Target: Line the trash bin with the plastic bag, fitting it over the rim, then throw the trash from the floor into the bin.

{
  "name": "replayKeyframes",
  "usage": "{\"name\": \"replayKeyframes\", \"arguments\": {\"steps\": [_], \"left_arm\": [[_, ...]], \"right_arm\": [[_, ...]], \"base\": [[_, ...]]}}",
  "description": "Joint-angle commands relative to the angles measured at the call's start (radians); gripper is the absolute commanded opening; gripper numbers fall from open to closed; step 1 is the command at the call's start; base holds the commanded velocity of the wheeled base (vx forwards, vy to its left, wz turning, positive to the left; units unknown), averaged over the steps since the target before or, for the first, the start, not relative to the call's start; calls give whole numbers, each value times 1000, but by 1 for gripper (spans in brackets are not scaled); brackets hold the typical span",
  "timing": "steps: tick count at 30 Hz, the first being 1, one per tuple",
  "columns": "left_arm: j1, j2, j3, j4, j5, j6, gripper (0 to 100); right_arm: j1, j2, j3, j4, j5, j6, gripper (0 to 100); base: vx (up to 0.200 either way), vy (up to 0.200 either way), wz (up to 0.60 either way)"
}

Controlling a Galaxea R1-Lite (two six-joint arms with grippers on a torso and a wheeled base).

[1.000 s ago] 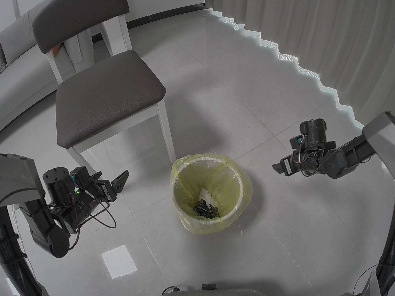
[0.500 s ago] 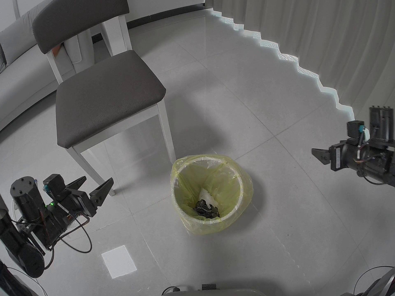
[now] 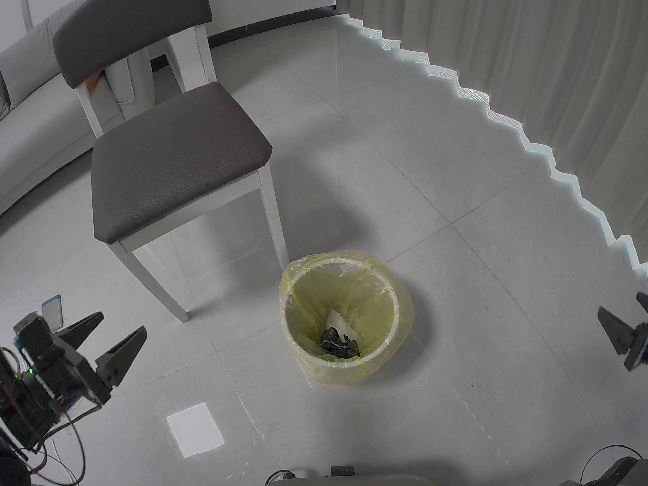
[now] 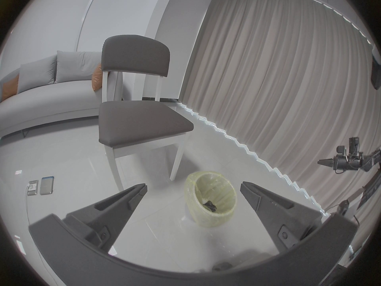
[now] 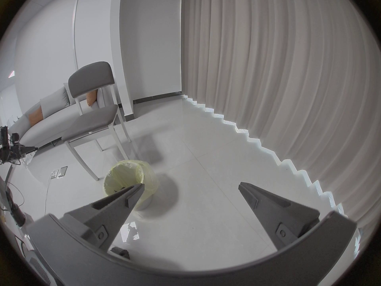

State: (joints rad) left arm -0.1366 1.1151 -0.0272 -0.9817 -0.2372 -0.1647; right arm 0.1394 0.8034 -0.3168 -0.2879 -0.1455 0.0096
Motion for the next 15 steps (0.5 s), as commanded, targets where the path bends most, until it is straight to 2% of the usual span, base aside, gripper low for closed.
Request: {"name": "replayKeyframes", "arguments": {"steps": [1,5,9,12,15], "left_arm": [[0,-566,-74,465,-8,11,100],[11,-768,-123,732,-8,11,100],[92,-893,-89,796,-39,5,100],[120,-999,-33,813,-70,13,100],[152,-1103,-22,874,-83,11,100]], "right_arm": [[-46,-494,128,248,11,13,100],[-121,-572,110,308,57,13,100],[-204,-642,99,326,135,13,100],[-219,-694,108,377,173,13,100],[-221,-704,108,406,152,56,100]], "base": [[0,0,0],[0,0,0],[0,0,0],[0,0,0],[0,0,0]]}}
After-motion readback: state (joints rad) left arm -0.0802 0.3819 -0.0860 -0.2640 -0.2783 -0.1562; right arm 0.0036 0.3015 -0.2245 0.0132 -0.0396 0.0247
